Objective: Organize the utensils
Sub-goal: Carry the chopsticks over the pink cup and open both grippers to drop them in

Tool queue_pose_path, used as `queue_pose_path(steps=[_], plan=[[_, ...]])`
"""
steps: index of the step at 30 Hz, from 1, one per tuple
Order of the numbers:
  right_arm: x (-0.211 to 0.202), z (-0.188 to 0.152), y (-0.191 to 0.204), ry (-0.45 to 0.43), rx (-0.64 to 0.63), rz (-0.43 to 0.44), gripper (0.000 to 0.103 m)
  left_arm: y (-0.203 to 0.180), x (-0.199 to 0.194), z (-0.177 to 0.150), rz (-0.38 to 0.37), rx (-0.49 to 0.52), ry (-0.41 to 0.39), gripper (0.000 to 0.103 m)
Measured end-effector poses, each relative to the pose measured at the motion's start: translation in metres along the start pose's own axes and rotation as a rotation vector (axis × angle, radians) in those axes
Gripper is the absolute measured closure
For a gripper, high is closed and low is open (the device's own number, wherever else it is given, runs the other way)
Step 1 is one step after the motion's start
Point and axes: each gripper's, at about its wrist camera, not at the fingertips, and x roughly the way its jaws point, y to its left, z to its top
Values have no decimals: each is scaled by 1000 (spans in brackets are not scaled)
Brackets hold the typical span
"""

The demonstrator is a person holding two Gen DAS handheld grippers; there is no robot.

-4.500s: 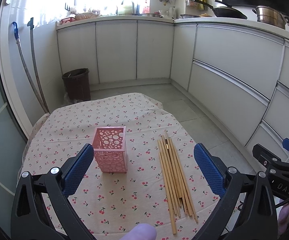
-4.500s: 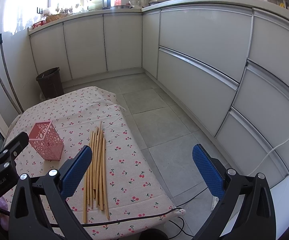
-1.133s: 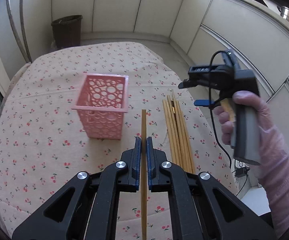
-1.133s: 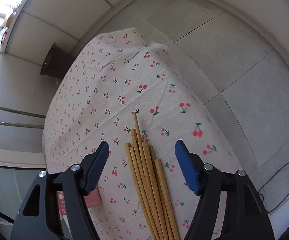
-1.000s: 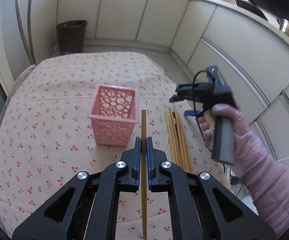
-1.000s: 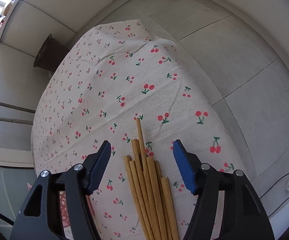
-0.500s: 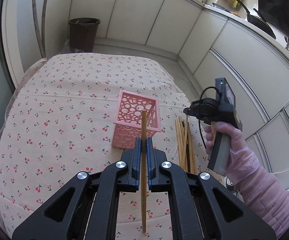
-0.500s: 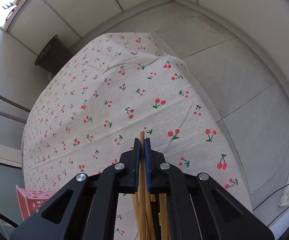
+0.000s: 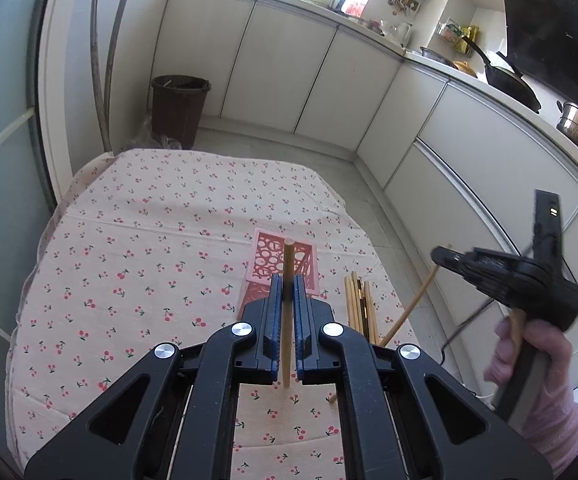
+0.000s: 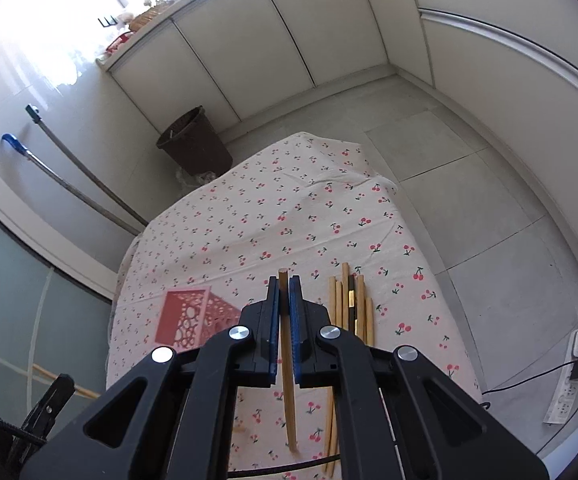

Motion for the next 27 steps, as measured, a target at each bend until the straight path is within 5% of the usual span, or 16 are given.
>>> queue_pose_path(steps=[7,17,27], plan=[[-59,18,17,-117,13,70,98,-5,-19,22,-20,-22,-56,98],[-102,67,37,-252,56,196,98,-27,-39,102,29,13,-237,98],[-59,71,58,-187,26,176,98,4,34,92,65,-64,-75,95]])
